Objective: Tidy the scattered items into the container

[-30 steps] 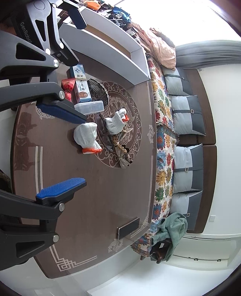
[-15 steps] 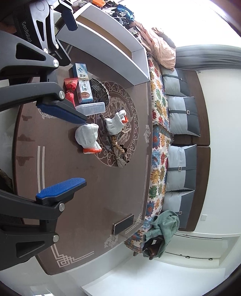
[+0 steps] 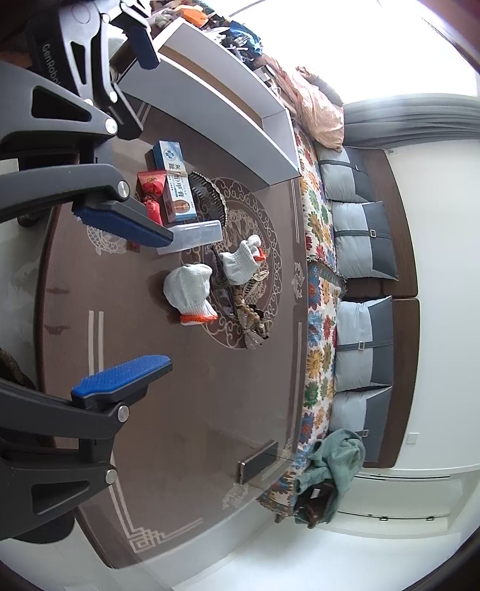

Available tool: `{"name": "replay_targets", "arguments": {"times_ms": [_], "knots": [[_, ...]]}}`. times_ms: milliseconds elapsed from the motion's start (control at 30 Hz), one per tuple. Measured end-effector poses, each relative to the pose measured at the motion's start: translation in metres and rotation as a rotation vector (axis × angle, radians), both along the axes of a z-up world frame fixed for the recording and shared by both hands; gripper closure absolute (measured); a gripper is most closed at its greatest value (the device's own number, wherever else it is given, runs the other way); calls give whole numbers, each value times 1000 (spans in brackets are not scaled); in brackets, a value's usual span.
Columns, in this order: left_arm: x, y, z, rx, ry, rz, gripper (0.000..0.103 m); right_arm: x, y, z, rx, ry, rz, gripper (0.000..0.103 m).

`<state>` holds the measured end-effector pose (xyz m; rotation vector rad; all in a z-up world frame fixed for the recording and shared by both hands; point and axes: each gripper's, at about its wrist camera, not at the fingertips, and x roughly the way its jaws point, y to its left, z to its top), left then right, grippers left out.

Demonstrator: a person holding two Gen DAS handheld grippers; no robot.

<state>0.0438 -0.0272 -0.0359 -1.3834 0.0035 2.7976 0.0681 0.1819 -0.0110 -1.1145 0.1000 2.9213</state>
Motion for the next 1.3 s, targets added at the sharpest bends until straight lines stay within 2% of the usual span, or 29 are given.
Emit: {"name": "replay_targets", "arguments": {"times_ms": [367, 633, 867, 1000, 1300], "knots": [[9, 13, -15, -94, 6, -8, 0, 5, 4, -10, -2, -22, -21, 41], [8, 13, -14, -99, 25, 7, 0, 6, 6, -12, -4, -20, -29, 41], [10, 9, -10, -66, 55, 10, 0, 5, 1, -13, 5, -15, -25, 41], [12, 8, -1, -39, 87, 7, 0, 6, 2, -10, 10, 4, -32, 41], [19, 13, 19, -55, 146, -3, 0, 4, 2, 7, 11, 4, -42, 41]]}}
